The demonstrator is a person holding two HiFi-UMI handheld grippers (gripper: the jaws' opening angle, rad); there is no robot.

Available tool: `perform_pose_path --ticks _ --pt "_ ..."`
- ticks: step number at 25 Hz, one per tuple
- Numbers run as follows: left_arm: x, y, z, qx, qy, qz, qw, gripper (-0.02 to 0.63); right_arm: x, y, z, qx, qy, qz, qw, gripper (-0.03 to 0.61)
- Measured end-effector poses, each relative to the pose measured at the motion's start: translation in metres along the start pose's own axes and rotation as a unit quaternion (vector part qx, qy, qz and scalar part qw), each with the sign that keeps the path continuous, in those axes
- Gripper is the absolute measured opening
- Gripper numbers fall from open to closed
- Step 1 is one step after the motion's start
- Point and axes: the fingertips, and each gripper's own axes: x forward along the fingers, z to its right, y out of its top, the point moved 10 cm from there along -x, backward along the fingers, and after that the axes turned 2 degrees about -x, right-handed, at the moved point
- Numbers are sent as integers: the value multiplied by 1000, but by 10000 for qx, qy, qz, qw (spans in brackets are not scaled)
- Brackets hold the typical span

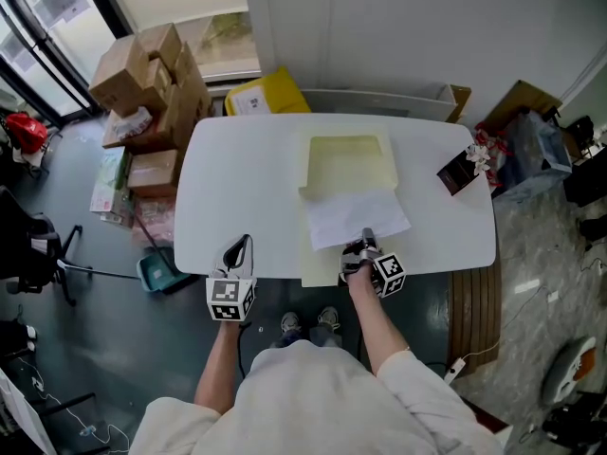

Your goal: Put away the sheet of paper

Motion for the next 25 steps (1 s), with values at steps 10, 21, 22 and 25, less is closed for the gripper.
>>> perform_pose_path --ticks 10,21,22,25 --pt "10 1 1 -25 42 -76 10000 0 36 0 -13 17 -112 23 9999 3" --pt "16 3 13 -112 229 -75 9996 0 70 2 -15 19 -260 -149 9995 2" --pt "17 2 14 -129 245 -83 9996 0 73 3 -16 13 -263 -165 9995 3" --pt "22 1 16 -160 291 -95 9994 0 80 4 -18 16 -270 -209 9994 3"
